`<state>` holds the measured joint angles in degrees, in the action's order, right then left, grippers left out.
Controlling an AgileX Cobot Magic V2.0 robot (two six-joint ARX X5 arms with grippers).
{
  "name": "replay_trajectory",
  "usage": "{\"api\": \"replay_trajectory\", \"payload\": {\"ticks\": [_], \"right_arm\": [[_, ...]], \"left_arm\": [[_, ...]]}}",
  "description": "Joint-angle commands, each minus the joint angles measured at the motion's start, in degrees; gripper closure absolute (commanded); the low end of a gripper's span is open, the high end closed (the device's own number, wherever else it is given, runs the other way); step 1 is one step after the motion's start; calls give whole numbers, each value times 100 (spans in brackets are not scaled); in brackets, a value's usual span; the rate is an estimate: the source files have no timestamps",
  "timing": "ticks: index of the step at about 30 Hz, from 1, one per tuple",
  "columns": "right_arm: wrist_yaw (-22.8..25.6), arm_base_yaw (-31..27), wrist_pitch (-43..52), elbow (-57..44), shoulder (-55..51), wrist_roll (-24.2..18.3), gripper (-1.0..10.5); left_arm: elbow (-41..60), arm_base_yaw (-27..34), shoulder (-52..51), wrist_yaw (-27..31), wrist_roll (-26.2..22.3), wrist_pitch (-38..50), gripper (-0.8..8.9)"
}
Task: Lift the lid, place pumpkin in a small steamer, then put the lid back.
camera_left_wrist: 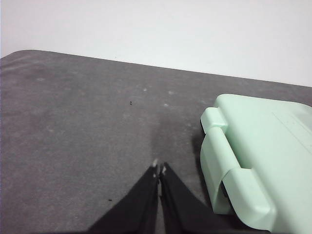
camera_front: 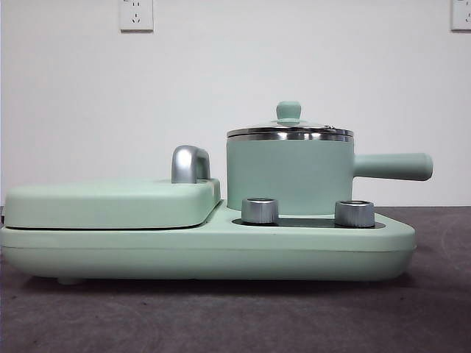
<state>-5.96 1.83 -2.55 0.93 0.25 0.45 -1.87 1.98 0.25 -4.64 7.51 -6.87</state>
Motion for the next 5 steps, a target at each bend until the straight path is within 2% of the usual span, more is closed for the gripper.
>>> {"api": "replay_trajectory", "payload": {"ticks": [1,5], "right_arm": [[4,9,44,-26,-4,39,923],[4,9,44,-26,-4,42,923]], "left_arm": [[116,4,-7,-2,4,87,807],[116,4,-7,-2,4,87,807]]}}
